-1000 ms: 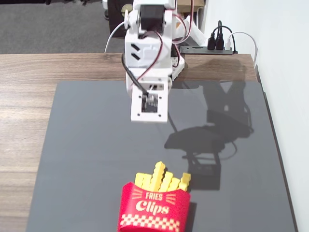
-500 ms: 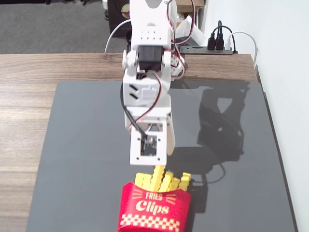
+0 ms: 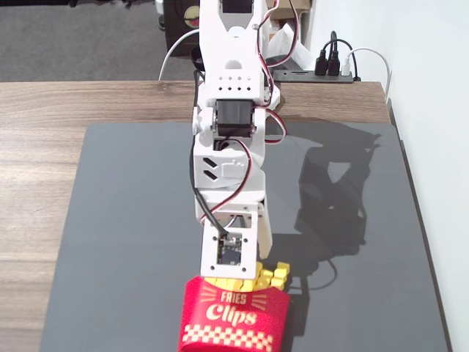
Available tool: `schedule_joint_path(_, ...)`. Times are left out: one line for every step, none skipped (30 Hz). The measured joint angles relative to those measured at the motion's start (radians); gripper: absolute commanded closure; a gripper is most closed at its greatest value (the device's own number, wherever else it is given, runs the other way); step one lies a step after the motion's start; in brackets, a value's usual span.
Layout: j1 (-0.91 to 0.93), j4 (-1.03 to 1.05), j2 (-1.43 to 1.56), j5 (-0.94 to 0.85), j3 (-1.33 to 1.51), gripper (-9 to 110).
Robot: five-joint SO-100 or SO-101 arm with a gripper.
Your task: Grab a fry
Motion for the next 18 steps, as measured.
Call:
schedule_joint_path(0.0,0.0,-0.003,0.006,-0.005,82)
schedule_joint_path(0.0,0.0,-0.005,0.006,-0.008,85)
schedule_joint_path(-0.002,-0.003,-0.009,0.006,-0.009,87)
schedule_joint_path(-0.003,-0.006,-0.014,0.009,-0.009,89)
schedule_joint_path(-0.005,-0.008,-0.014,0.015,-0.009,93)
schedule_joint_path(-0.005,-0.009,-0.017,0.021,-0.011,96)
schedule_joint_path(-0.006,-0.009,-0.018,0.025,-0.011,98)
schedule_joint_path(-0.006,-0.009,-0.018,0.028,-0.012,100)
schedule_joint_path(-0.006,-0.009,-0.018,0.032,-0.014,101)
schedule_joint_path(-0.008,-0.009,-0.018,0.037,-0.017,101)
schedule_joint_path(-0.009,-0.009,-0.018,0.04,-0.017,101)
schedule_joint_path(-0.012,-0.009,-0.018,0.041,-0.017,101)
schedule_joint_path(-0.014,-0.009,-0.018,0.043,-0.017,101)
schedule_joint_path(-0.014,-0.009,-0.018,0.043,-0.017,101)
schedule_joint_path(-0.014,-0.009,-0.018,0.043,-0.017,101)
schedule_joint_path(-0.014,-0.009,-0.018,0.049,-0.017,101)
schedule_joint_path(-0.014,-0.009,-0.018,0.052,-0.017,101)
schedule_joint_path(-0.014,-0.008,-0.018,0.057,-0.017,101)
